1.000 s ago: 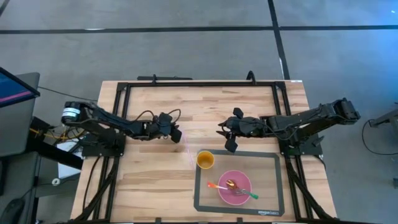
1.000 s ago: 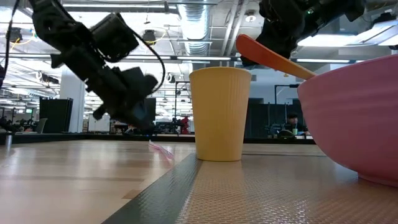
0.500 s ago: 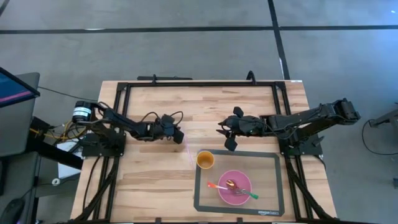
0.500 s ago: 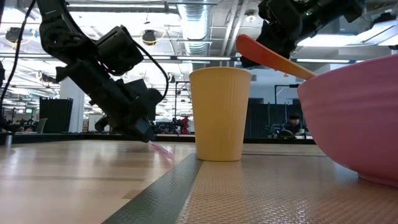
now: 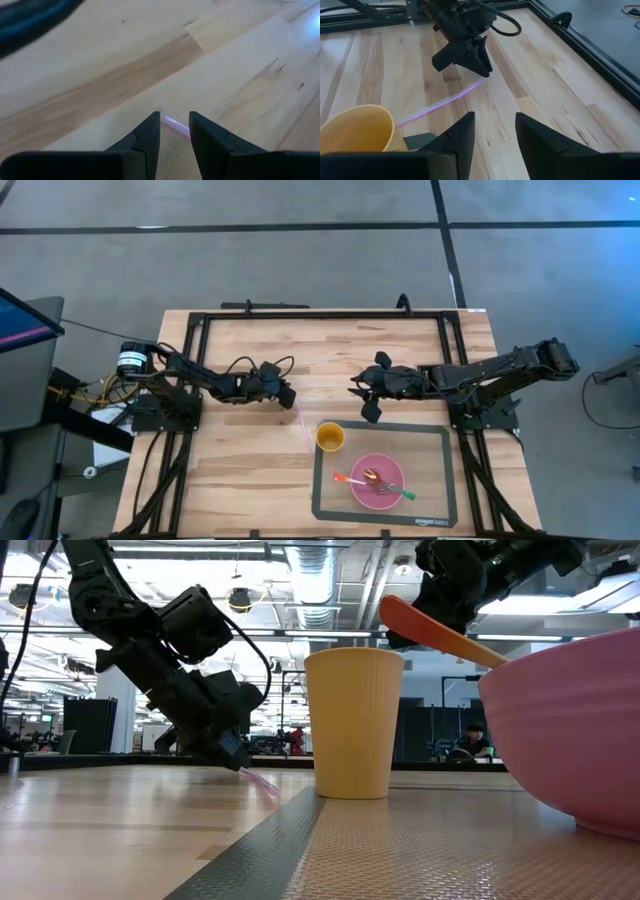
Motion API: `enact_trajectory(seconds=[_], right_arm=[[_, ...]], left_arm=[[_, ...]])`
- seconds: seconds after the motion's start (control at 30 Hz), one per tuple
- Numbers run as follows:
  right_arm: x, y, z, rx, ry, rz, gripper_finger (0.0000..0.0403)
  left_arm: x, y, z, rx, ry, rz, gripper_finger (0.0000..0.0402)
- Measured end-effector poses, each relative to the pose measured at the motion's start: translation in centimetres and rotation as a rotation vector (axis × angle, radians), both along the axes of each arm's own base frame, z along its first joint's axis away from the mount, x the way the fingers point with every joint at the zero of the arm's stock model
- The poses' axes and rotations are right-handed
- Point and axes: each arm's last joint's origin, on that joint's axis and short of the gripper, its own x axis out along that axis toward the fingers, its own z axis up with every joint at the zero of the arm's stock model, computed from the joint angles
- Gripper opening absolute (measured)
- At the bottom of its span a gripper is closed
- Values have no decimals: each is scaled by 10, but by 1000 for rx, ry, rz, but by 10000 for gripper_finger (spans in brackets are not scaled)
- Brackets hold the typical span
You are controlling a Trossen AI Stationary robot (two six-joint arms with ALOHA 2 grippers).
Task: Pick & Place Utensil
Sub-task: Put the pink straw in the yellow cup
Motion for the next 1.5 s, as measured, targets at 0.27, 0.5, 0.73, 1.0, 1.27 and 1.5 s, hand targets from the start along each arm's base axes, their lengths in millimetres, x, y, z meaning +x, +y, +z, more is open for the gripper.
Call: enact_trajectory(seconds=[0.27, 0.5, 0.73, 1.0, 1.27, 1.5], right_arm=[[0, 0, 0, 0, 0, 0, 135], [0, 0, 0, 0, 0, 0, 134], [0, 0, 0, -6, 2, 4, 133], [0, 0, 0, -6, 2, 4, 134], [0, 0, 0, -9, 2, 5, 134], [0, 0, 0, -8, 1, 3, 133]], left_arm=[[1, 0, -3, 2, 10, 3, 76], [5, 6, -14, 5, 29, 30, 50], [4, 7, -4, 26, -9, -5, 49], [4, 7, 3, 37, -43, -11, 69], [5, 7, 1, 1, -68, 21, 99], [7, 15, -5, 3, -62, 64, 126]])
